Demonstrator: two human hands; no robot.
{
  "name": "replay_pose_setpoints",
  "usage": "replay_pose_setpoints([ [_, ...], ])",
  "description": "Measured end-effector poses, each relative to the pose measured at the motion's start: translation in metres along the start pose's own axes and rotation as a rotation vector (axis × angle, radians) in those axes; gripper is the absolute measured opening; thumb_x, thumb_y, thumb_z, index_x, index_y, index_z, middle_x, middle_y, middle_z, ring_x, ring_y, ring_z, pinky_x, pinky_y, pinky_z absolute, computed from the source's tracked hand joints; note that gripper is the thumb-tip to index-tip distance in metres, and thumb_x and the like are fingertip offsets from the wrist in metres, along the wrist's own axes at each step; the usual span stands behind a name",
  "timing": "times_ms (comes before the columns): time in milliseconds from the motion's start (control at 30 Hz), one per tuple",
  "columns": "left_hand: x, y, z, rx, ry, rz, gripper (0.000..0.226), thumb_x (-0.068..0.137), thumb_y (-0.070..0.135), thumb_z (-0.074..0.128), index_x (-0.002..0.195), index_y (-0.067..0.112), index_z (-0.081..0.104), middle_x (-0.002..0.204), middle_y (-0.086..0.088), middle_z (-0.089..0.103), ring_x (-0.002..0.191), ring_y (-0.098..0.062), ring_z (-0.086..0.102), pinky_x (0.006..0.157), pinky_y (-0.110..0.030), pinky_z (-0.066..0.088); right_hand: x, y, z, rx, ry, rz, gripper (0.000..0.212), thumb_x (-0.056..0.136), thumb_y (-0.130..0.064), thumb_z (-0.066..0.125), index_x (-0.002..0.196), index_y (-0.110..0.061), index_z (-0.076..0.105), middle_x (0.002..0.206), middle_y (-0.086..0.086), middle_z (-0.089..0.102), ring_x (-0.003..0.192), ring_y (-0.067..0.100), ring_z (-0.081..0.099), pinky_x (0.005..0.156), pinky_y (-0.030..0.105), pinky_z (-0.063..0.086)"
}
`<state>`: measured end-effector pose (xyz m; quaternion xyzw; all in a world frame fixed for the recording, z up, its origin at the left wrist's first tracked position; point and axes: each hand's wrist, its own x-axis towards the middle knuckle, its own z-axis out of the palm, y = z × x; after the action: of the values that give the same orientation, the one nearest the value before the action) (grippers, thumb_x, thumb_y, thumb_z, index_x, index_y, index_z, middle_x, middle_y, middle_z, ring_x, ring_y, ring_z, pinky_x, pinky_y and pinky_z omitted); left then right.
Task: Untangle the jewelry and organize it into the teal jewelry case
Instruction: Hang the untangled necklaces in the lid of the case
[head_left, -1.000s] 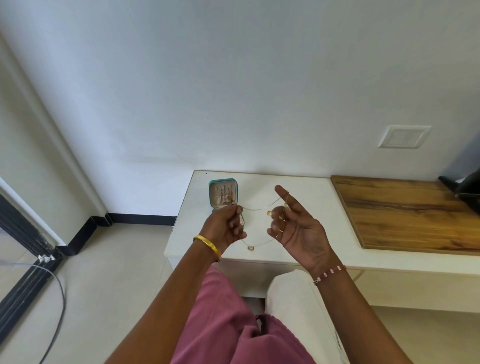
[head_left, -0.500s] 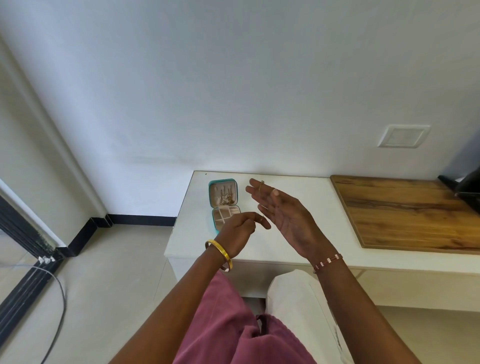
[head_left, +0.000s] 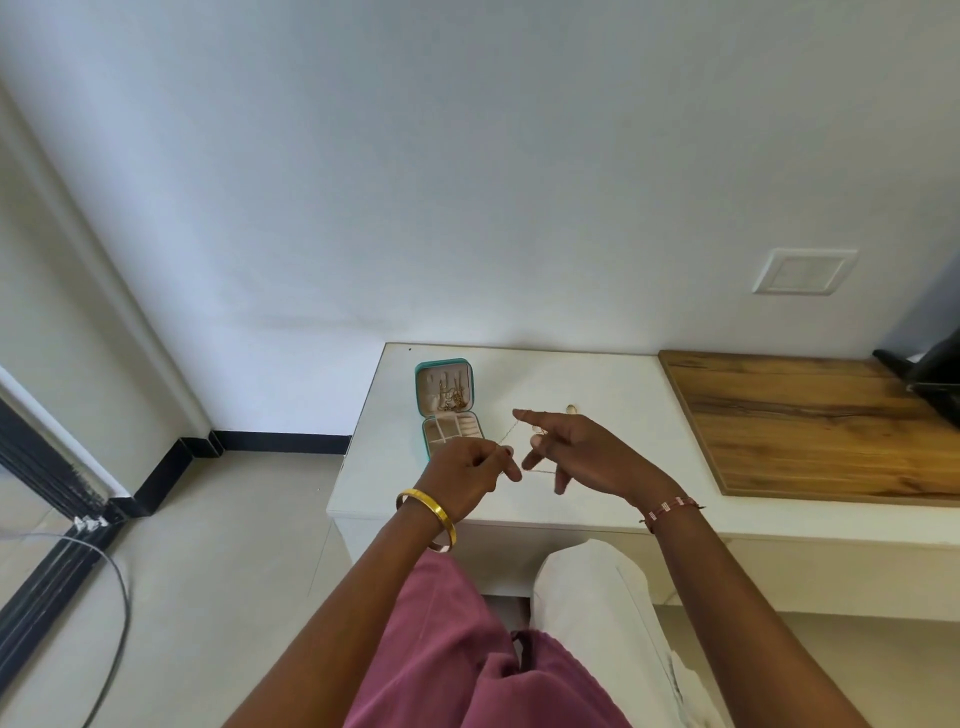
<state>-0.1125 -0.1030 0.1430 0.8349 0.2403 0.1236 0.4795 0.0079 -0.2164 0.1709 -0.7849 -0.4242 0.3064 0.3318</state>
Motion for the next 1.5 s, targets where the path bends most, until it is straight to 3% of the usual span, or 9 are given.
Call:
replay_pose_setpoints([
  [67, 0.0, -0.001, -0.001, -0.015, 0.011, -0.036, 0.033, 0.094, 0.017, 0.043, 0.08, 0.006, 0.071, 0.058, 0.008, 0.053, 0.048, 0.009, 0.051, 0.052, -0.006, 0.037, 0.0, 0.005, 0.0, -0.032, 0.014, 0.015, 0.04, 0.097, -0.016, 0.043, 0.136, -0.022, 0.044, 0.1, 0.007, 0.069, 0.05, 0.011, 0.05, 0.061, 0.023, 0.049],
  [133, 0.0, -0.001, -0.002, -0.104, -0.005, -0.069, 0.033, 0.095, 0.018, 0.043, 0.075, 0.01, 0.068, 0.058, 0.004, 0.054, 0.044, 0.0, 0.047, 0.052, -0.014, 0.039, 0.0, 0.008, 0.001, -0.032, 0.006, 0.028, 0.035, 0.094, -0.015, 0.048, 0.129, -0.017, 0.053, 0.1, 0.007, 0.069, 0.052, 0.011, 0.052, 0.057, 0.019, 0.046],
  [333, -0.004, 0.001, 0.0, -0.447, -0.034, -0.214, 0.033, 0.095, 0.015, 0.044, 0.069, 0.011, 0.064, 0.054, 0.0, 0.057, 0.038, -0.006, 0.04, 0.047, -0.02, 0.04, -0.004, 0.013, 0.009, 0.212, -0.041, -0.015, 0.02, 0.089, -0.01, 0.058, 0.106, -0.011, 0.068, 0.097, 0.01, 0.07, 0.081, 0.011, 0.059, 0.075, 0.023, 0.047],
  [500, -0.003, 0.001, 0.003, -0.559, -0.008, -0.279, 0.029, 0.093, 0.014, 0.049, 0.068, 0.008, 0.064, 0.045, 0.0, 0.054, 0.039, -0.011, 0.04, 0.048, -0.025, 0.039, -0.008, 0.011, 0.022, 0.448, -0.039, -0.056, 0.033, 0.083, -0.006, 0.065, 0.115, -0.013, 0.063, 0.106, 0.008, 0.07, 0.098, 0.01, 0.065, 0.084, 0.016, 0.049],
  [700, 0.0, -0.003, 0.003, -0.56, 0.044, -0.287, 0.028, 0.09, 0.015, 0.053, 0.066, 0.011, 0.068, 0.044, -0.004, 0.053, 0.043, -0.016, 0.041, 0.054, -0.027, 0.04, -0.003, 0.008, 0.036, 0.51, 0.077, -0.042, 0.034, 0.079, -0.003, 0.069, 0.112, -0.005, 0.063, 0.089, 0.014, 0.071, 0.079, 0.014, 0.065, 0.082, 0.022, 0.053],
  [833, -0.002, -0.003, 0.002, -0.572, 0.054, -0.281, 0.027, 0.089, 0.013, 0.054, 0.066, 0.012, 0.068, 0.045, 0.0, 0.057, 0.04, -0.011, 0.042, 0.049, -0.023, 0.04, -0.002, 0.009, 0.04, 0.447, 0.107, -0.001, 0.026, 0.079, -0.007, 0.07, 0.105, -0.008, 0.067, 0.066, 0.003, 0.069, 0.066, 0.012, 0.063, 0.069, 0.02, 0.05],
  [1067, -0.002, -0.008, 0.001, -0.628, 0.075, -0.312, 0.022, 0.087, 0.01, 0.058, 0.068, 0.012, 0.069, 0.047, -0.001, 0.055, 0.041, -0.009, 0.043, 0.051, -0.024, 0.044, -0.004, 0.006, 0.04, 0.527, 0.054, 0.102, 0.004, 0.08, -0.014, 0.07, 0.082, -0.01, 0.071, 0.061, 0.003, 0.065, 0.06, 0.013, 0.058, 0.064, 0.021, 0.049],
  [1367, -0.003, -0.009, -0.005, -0.643, 0.027, -0.271, 0.016, 0.087, 0.004, 0.056, 0.083, 0.013, 0.069, 0.065, -0.01, 0.054, 0.042, -0.01, 0.04, 0.052, -0.023, 0.041, -0.003, -0.001, 0.045, 0.576, 0.135, 0.117, 0.008, 0.074, -0.009, 0.074, 0.07, -0.008, 0.068, 0.052, -0.003, 0.059, 0.058, 0.014, 0.053, 0.063, 0.025, 0.048],
  [1500, -0.003, -0.01, -0.005, -0.679, 0.021, -0.309, 0.013, 0.087, 0.003, 0.054, 0.089, 0.007, 0.066, 0.055, -0.004, 0.055, 0.044, -0.011, 0.042, 0.053, -0.024, 0.042, -0.002, -0.003, 0.042, 0.607, 0.126, 0.126, 0.014, 0.079, -0.006, 0.067, 0.066, -0.011, 0.065, 0.058, 0.002, 0.059, 0.057, 0.011, 0.054, 0.063, 0.025, 0.048],
])
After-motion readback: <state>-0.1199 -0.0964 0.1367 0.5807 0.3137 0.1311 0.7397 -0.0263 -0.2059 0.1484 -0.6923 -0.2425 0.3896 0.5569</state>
